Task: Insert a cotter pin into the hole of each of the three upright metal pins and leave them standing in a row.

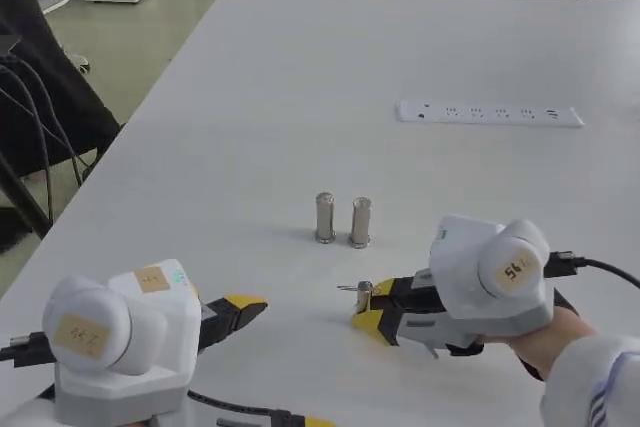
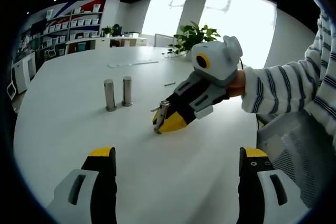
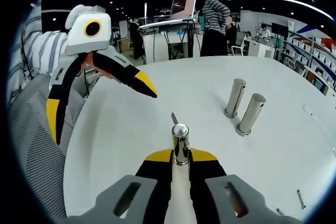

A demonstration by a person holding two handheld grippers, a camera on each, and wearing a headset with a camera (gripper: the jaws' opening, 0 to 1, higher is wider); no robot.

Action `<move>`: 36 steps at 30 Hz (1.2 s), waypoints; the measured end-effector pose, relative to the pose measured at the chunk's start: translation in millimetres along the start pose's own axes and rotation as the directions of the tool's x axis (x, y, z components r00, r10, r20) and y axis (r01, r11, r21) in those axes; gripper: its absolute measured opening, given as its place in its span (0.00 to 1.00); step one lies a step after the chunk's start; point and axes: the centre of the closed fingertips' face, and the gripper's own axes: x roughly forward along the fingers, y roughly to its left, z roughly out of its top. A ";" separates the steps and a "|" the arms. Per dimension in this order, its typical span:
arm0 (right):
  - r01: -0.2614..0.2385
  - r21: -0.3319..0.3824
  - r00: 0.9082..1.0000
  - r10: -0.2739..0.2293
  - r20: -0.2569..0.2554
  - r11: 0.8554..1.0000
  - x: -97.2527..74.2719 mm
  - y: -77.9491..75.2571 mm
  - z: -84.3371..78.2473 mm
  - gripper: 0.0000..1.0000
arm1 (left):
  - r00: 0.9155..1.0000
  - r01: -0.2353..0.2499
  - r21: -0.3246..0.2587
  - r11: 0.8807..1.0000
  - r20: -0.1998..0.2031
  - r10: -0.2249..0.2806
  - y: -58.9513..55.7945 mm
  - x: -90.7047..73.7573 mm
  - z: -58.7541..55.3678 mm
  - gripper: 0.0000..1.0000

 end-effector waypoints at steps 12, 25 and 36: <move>0.009 0.020 0.997 -0.010 0.071 1.000 -35.3 21.1 19.0 0.36 | 1.000 -0.010 0.007 1.000 0.025 0.010 1.4 -8.5 10.6 0.97; 0.060 0.119 0.991 -0.073 0.114 0.991 -88.6 26.4 21.0 0.51 | 0.997 -0.016 -0.016 1.000 0.071 0.017 0.6 -12.2 23.7 0.96; 0.075 0.232 0.977 -0.118 0.176 0.970 -107.4 26.8 20.8 0.71 | 0.998 -0.003 -0.047 0.999 0.060 0.005 -3.6 -12.7 14.5 0.98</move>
